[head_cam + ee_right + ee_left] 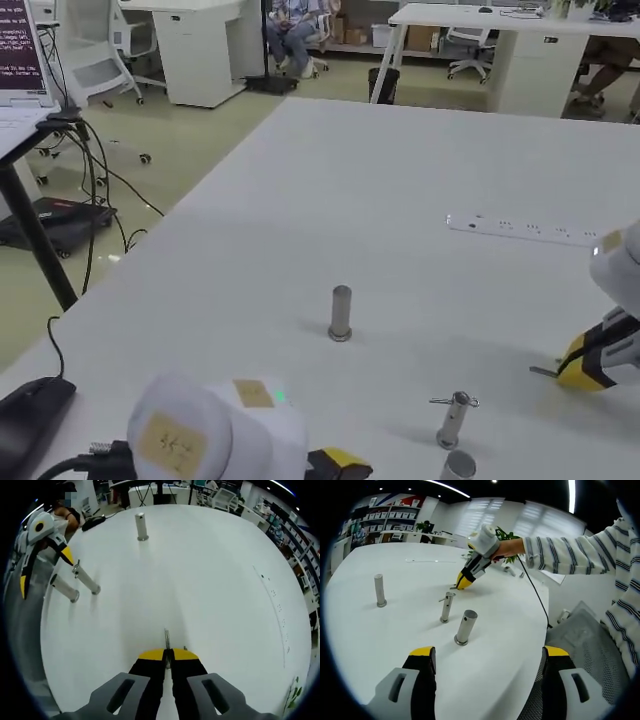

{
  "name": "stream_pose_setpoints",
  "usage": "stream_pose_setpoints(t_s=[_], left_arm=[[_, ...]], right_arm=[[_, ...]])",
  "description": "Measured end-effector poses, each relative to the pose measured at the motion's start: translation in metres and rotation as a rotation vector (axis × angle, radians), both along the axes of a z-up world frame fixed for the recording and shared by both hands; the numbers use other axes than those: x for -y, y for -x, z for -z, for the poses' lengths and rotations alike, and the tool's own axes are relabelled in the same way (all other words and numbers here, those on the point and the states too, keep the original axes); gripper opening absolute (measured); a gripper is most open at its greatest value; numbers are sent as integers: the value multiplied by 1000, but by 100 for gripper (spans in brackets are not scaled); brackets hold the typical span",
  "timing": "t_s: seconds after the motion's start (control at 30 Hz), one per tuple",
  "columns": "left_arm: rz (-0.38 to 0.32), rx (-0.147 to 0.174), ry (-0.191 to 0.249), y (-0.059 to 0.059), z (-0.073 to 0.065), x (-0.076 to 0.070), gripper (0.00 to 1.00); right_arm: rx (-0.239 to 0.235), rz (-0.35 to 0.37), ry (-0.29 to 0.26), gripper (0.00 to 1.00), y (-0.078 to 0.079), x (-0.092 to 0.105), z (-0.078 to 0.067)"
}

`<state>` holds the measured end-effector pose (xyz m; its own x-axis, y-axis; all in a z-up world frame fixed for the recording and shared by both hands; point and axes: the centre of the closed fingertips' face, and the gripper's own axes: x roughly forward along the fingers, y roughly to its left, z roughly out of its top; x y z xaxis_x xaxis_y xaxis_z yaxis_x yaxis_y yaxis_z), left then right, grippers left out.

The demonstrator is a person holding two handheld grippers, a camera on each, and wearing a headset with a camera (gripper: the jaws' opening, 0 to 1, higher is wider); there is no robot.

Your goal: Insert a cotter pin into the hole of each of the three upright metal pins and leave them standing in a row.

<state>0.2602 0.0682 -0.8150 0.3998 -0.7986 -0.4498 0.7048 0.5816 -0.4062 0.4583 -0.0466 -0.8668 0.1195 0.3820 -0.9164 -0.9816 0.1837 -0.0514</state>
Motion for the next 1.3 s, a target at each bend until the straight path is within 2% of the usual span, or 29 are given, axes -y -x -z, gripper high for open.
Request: stream_pose_setpoints(t_s=[0.07, 0.47, 0.67, 0.97, 1.3], left_arm=[[-6, -1, 0, 0, 0, -1, 87], [-13, 3, -1, 1, -1, -1, 86], [-16, 8, -6, 1, -2, -1, 86], [-37, 14, -2, 1, -5, -3, 85], [-40, 22, -9, 1, -8, -3, 85]], right_arm=[[-6, 20, 2, 5, 0, 1, 0], [23, 14, 22, 3, -1, 2, 0], [24, 4, 29, 3, 2, 4, -1], [60, 15, -1, 3, 5, 8, -16], [100, 27, -47, 3, 16, 14, -32]])
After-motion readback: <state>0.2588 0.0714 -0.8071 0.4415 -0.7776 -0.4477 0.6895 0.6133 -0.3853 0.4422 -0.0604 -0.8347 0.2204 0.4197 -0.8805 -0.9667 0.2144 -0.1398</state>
